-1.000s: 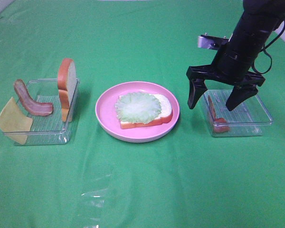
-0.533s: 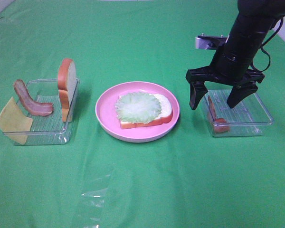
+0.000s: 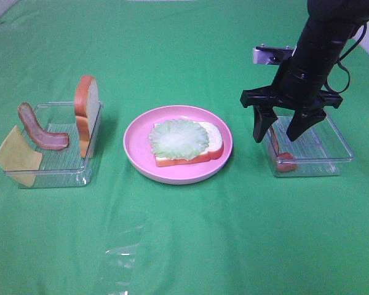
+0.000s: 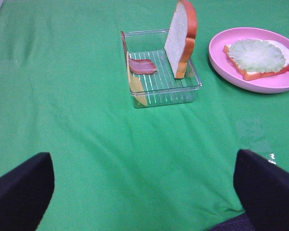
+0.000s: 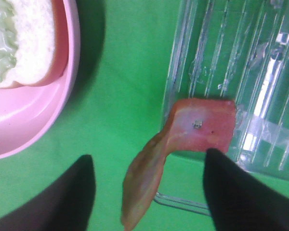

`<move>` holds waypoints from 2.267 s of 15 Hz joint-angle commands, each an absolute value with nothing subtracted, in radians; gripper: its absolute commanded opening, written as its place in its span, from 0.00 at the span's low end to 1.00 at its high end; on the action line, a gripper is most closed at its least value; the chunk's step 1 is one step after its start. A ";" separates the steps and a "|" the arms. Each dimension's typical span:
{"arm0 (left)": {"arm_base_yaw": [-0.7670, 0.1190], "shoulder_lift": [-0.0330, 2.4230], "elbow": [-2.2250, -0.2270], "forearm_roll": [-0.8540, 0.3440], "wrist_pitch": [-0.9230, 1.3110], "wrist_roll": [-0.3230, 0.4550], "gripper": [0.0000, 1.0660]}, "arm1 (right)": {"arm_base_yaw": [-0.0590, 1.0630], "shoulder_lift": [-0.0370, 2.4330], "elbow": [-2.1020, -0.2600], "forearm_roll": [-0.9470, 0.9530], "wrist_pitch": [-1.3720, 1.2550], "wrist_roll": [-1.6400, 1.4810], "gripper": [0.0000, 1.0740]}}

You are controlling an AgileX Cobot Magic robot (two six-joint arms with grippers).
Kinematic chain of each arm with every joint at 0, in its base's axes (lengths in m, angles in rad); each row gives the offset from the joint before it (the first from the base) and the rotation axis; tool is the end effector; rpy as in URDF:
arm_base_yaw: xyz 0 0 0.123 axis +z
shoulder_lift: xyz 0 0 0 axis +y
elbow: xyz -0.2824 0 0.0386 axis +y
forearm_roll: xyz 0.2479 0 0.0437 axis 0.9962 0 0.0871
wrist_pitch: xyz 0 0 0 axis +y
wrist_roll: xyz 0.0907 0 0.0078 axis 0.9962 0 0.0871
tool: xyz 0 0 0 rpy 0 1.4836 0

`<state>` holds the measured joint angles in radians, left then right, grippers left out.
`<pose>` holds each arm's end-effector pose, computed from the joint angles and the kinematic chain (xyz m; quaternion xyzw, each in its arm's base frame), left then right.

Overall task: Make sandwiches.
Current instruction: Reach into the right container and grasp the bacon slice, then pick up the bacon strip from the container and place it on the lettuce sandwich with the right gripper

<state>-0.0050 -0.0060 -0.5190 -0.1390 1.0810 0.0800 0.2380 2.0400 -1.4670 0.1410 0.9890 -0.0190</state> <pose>-0.0094 -0.0111 0.2814 0.0404 0.8490 -0.0497 0.5245 0.3892 0.1054 0.1698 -0.0921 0.9927 0.0655 0.0409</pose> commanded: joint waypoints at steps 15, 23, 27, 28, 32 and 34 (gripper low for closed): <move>-0.003 -0.008 -0.518 -0.143 1.078 0.079 0.87 | 0.238 1.944 -1.506 0.025 1.098 -0.022 0.00; -0.003 -0.008 -0.518 -0.143 1.078 0.079 0.87 | 0.238 1.879 -1.736 0.046 1.221 -0.018 0.00; -0.003 -0.008 -0.518 -0.143 1.078 0.079 0.87 | 0.294 1.892 -1.736 0.077 1.174 -0.019 0.00; -0.003 -0.008 -0.518 -0.143 1.078 0.079 0.87 | 0.332 1.903 -1.736 0.078 1.151 -0.019 0.00; -0.003 -0.008 -0.518 -0.143 1.078 0.079 0.87 | 0.487 1.965 -1.736 0.078 1.041 -0.018 0.00; -0.003 -0.008 -0.518 -0.143 1.078 0.079 0.87 | 0.593 2.020 -1.738 0.096 0.931 -0.019 0.00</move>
<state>-0.0050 -0.0060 -0.5190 -0.1390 1.0810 0.0800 0.5850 2.0130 -1.7320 0.0890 0.9530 -0.0180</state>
